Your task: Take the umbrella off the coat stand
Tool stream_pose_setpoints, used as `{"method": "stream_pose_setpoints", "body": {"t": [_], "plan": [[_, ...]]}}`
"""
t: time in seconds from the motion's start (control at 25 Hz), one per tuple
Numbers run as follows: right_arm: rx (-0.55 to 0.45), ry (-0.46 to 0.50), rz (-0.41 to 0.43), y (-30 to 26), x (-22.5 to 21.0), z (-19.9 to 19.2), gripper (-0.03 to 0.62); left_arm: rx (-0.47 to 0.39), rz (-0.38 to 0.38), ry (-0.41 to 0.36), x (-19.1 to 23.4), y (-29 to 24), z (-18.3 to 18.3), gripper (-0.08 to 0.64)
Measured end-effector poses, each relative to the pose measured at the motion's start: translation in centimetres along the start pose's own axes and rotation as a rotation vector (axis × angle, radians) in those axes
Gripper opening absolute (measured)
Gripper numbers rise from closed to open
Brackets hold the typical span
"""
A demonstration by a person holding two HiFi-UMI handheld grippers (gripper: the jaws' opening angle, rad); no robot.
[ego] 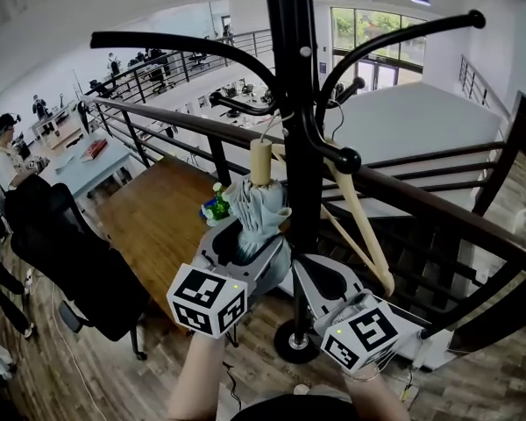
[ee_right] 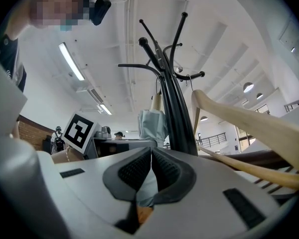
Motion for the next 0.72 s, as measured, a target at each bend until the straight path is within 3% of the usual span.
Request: {"method": "stream_pose_setpoints", "body": {"t": [0.48, 0.72], "plan": [[-0.045, 0.012, -0.013, -0.2, -0.1, 1.7, 0.029, -0.058, 0.016, -0.002, -0.1, 1.8, 0.6, 0.291], [-0.052, 0.034, -0.002, -1.0, 0.7, 2.7, 0.029, -0.115, 0.042, -0.046, 0.2, 3.3, 2.5, 0.29]]}}
Point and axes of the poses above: the fingertips, and each gripper's own axes: y backward along the fingers, x to its left, z out of its top, the point moved 5 cm from there along y, backward along the fingers, and after that the axes turned 13 degrees about x, right-handed, at the moved point
